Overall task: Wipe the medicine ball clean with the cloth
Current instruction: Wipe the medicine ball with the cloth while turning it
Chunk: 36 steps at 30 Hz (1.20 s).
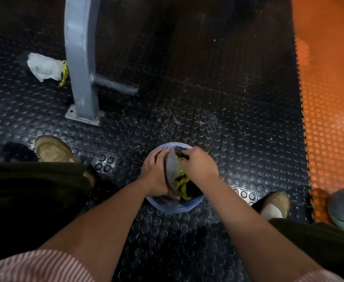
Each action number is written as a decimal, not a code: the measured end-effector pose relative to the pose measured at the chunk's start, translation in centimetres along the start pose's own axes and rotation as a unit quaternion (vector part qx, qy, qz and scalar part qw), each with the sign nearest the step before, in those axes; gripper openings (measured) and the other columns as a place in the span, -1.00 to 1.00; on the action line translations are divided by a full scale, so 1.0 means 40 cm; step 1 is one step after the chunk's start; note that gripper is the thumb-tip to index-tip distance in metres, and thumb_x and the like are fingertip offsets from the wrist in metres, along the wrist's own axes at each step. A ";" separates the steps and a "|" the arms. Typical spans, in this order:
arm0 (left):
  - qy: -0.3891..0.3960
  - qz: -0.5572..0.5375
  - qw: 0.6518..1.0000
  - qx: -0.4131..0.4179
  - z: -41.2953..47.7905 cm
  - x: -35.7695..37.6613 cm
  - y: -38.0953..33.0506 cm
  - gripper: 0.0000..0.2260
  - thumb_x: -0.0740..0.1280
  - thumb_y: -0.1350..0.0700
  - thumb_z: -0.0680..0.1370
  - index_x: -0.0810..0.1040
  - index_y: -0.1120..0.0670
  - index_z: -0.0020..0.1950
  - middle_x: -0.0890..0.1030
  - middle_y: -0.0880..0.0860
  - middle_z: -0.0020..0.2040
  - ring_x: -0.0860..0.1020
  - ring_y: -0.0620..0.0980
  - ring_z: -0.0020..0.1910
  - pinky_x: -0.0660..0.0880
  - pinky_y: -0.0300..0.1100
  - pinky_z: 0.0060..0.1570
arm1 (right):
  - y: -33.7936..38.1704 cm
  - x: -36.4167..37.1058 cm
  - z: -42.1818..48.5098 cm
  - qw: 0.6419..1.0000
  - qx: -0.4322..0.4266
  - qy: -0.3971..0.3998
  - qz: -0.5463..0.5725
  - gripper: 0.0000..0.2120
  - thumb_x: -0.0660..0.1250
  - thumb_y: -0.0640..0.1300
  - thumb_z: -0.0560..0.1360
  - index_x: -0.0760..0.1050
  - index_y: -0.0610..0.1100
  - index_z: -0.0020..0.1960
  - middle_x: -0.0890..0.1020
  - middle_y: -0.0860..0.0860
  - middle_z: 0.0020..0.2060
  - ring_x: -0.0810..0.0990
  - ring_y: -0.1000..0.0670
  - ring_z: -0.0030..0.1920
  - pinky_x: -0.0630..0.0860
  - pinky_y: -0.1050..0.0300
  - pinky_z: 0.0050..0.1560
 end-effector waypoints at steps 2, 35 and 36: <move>0.003 0.006 1.000 0.003 0.001 0.001 -0.003 0.21 0.63 -0.03 0.19 -0.18 -0.05 0.55 -0.13 -0.02 0.51 -0.14 0.06 0.54 -0.02 -0.02 0.53 | -0.023 0.012 -0.066 1.000 -0.007 -0.006 0.012 -0.68 0.22 -0.10 0.54 0.52 0.04 0.27 0.49 0.00 0.17 0.51 -0.09 0.14 0.42 0.10 -0.06; 0.008 0.051 0.998 0.044 -0.013 0.011 -0.038 0.25 0.61 -0.20 0.20 -0.21 0.05 0.57 -0.17 0.06 0.55 -0.21 0.08 0.55 -0.22 -0.03 0.52 | 0.012 -0.017 0.080 0.999 0.001 0.007 -0.035 -0.71 0.20 -0.13 0.53 0.59 0.03 0.17 0.60 -0.05 0.04 0.57 -0.15 0.05 0.46 0.09 -0.08; 0.006 0.041 0.998 0.048 -0.014 0.008 -0.034 0.26 0.62 -0.19 0.18 -0.19 0.05 0.57 -0.16 0.06 0.56 -0.20 0.08 0.55 -0.19 0.00 0.52 | 0.028 -0.016 0.099 0.998 -0.004 0.030 -0.049 -0.72 0.20 -0.14 0.53 0.60 0.02 0.14 0.62 -0.05 0.02 0.58 -0.14 0.04 0.46 0.10 -0.09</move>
Point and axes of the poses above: each hand's wrist, its own z-axis towards the middle knuckle, its own x-axis out of the palm, y = z × x, the point moved 9 cm from there along z, towards the middle knuckle
